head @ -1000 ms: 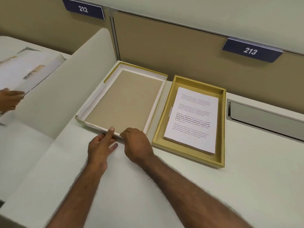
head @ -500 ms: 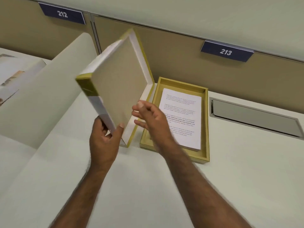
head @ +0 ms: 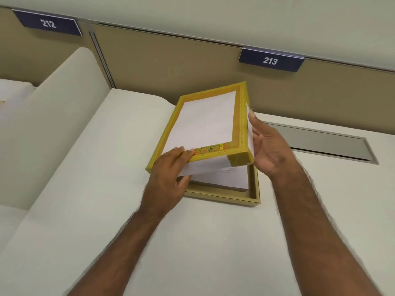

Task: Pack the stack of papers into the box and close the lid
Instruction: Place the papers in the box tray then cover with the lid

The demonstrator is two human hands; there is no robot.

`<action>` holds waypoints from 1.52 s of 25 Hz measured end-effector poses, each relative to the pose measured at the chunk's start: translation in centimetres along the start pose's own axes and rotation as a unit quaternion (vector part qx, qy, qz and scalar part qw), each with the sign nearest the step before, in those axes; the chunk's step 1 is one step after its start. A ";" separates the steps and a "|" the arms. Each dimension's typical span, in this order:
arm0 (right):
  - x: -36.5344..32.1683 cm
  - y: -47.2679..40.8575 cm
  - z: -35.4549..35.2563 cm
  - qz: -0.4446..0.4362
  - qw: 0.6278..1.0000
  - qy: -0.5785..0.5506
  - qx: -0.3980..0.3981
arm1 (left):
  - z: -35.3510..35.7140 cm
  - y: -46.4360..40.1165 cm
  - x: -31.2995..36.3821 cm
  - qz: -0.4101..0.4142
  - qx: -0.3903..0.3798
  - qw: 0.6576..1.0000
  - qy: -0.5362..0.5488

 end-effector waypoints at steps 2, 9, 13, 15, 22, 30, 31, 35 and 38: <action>0.8 -0.7 -2.8 0.031 0.998 0.007 0.054 | 0.8 -0.4 0.0 0.036 -0.033 0.999 0.000; 4.6 -2.2 -10.7 0.004 0.975 0.135 0.178 | 2.8 -0.4 -3.1 -0.321 -0.066 0.934 0.142; 5.9 -2.0 -11.4 -0.065 0.925 0.290 0.236 | 3.8 -0.2 -3.8 -0.364 -0.079 0.911 0.179; 6.1 -1.8 -11.5 -0.079 0.902 0.347 0.244 | 3.7 -0.2 -4.0 -0.354 -0.058 0.919 0.164; 7.4 0.4 -12.5 -0.050 0.833 0.485 0.261 | 3.3 -0.1 -4.6 -0.355 -0.030 0.928 0.107; 7.8 0.6 -12.8 -0.013 0.789 0.565 0.241 | 3.5 0.1 -4.8 -0.372 -0.080 0.921 0.077; 8.0 0.6 -12.9 -0.003 0.786 0.572 0.236 | 3.7 0.1 -4.9 -0.374 -0.086 0.921 0.070; 8.9 0.7 -13.2 -0.017 0.777 0.583 0.235 | 4.4 0.2 -4.7 -0.370 -0.066 0.926 0.039; 8.9 1.3 -13.5 -0.027 0.775 0.590 0.224 | 4.5 0.0 -3.5 -0.354 -0.035 0.934 0.026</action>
Point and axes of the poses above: each hand's wrist, its own y-axis away from the middle knuckle, its own z-axis out of the palm, x = y × z, the point moved 2 cm from there along -y, towards the middle knuckle, and after that the axes turned 1 degree about -z, right-handed, at the moved point
